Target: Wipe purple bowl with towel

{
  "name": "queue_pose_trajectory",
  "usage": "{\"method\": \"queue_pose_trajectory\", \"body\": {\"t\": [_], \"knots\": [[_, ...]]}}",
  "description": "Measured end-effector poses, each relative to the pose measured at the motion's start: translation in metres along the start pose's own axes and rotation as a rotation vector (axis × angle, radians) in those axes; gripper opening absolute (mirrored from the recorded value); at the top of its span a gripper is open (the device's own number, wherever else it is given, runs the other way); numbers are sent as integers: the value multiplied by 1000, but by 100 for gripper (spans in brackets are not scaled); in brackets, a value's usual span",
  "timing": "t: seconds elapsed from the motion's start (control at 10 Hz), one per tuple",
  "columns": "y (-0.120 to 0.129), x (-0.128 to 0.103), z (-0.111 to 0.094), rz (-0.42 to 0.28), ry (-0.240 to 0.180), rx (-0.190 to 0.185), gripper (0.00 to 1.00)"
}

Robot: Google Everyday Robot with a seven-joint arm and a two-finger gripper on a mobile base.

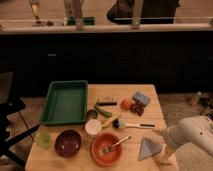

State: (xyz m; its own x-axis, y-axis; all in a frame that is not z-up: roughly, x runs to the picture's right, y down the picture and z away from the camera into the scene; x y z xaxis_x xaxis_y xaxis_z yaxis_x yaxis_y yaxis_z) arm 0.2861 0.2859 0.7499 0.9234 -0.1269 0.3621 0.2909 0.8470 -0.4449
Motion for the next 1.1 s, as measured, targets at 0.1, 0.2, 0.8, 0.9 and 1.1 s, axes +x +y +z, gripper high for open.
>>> {"method": "queue_pose_trajectory", "body": {"t": [0.1, 0.2, 0.8, 0.9, 1.1], "knots": [[-2, -4, 1, -4, -14, -3, 80], [-2, -5, 1, -4, -24, -9, 80], [-7, -16, 10, 15, -92, -58, 80], [-8, -18, 12, 16, -95, -67, 80], [-10, -23, 21, 13, -101, -98, 80]]}}
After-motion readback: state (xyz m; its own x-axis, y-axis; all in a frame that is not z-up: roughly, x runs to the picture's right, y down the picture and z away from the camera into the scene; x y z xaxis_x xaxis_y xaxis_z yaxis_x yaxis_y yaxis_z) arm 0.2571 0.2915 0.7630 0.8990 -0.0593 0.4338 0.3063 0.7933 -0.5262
